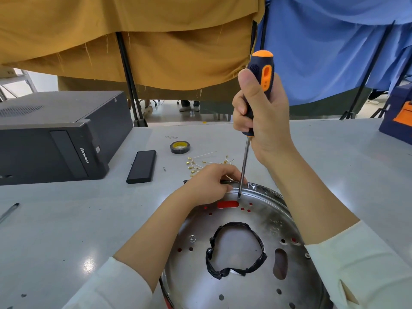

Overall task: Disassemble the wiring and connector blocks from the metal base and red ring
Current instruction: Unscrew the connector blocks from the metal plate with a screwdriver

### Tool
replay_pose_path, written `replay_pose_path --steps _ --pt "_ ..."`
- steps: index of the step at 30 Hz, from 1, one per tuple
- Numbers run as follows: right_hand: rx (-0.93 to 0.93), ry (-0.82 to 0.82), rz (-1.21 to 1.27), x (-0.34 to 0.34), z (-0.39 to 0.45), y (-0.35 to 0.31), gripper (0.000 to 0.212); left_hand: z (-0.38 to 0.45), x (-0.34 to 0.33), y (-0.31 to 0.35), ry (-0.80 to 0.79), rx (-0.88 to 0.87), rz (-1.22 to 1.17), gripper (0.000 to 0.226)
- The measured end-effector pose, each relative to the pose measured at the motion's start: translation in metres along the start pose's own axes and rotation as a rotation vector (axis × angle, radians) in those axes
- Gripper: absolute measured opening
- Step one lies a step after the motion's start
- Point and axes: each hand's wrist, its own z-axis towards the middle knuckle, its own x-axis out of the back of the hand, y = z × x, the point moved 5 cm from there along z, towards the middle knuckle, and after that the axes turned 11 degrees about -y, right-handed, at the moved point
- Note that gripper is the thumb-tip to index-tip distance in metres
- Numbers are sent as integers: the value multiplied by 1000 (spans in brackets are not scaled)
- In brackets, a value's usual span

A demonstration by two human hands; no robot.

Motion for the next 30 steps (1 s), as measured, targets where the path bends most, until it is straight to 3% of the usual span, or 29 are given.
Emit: replay_pose_path --steps 6,9,14,20,26,30 --pt "12 69 3 8 2 2 28 0 -3 -3 28 21 32 44" --pt "-45 20 78 9 3 7 44 0 -2 -2 38 17 70 44" --pt "20 -32 20 -4 1 2 48 0 -1 -2 39 22 105 44" --pt "102 106 -52 9 -4 -2 17 1 -2 -1 35 23 100 44" --pt "10 90 10 13 -5 5 47 2 -3 -1 32 28 100 43" --pt "26 53 -10 3 -5 3 29 2 -3 -1 34 32 106 42"
